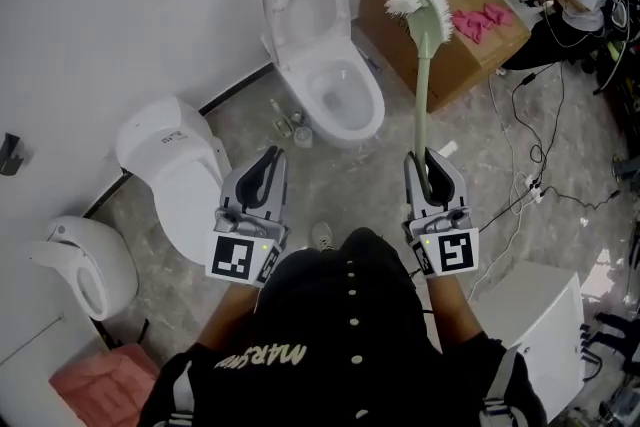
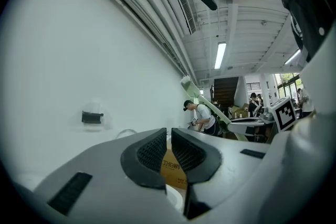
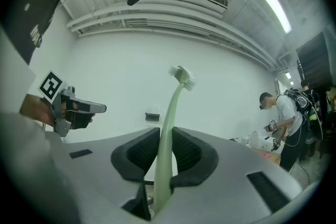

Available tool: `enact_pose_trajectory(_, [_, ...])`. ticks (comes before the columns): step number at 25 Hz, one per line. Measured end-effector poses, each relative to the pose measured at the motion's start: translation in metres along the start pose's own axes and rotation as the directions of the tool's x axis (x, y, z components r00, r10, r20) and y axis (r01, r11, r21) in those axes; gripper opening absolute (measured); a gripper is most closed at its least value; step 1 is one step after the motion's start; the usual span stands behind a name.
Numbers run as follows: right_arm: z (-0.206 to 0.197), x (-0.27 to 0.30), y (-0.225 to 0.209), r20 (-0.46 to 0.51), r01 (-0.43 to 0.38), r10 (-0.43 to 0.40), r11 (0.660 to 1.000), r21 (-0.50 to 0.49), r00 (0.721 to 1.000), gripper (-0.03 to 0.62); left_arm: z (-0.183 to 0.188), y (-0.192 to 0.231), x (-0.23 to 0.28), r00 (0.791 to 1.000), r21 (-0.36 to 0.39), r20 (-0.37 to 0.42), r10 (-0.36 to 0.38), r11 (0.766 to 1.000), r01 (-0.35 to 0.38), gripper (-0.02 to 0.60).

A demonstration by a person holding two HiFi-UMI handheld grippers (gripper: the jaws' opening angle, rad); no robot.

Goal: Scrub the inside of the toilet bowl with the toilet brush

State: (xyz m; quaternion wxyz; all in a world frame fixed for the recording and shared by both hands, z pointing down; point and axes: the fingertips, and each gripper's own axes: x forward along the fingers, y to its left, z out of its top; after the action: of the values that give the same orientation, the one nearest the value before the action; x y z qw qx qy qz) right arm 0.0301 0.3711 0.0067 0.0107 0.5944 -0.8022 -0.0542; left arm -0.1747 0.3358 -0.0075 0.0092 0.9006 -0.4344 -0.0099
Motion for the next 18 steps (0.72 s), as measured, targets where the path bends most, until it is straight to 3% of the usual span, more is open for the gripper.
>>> enact_pose_trajectory(7, [-0.01, 0.016, -0.01, -0.022, 0.022, -0.022, 1.0, -0.001, 1.0, 0.086, -0.009, 0.004, 0.021, 0.999, -0.003, -0.018, -0.031, 1.0, 0.031, 0.049])
enact_pose_trajectory(18, [-0.026, 0.076, -0.051, -0.03, 0.008, -0.008, 1.0, 0.012, 1.0, 0.086, -0.017, 0.022, 0.087, 0.999, 0.005, -0.045, -0.023, 1.0, 0.023, 0.049])
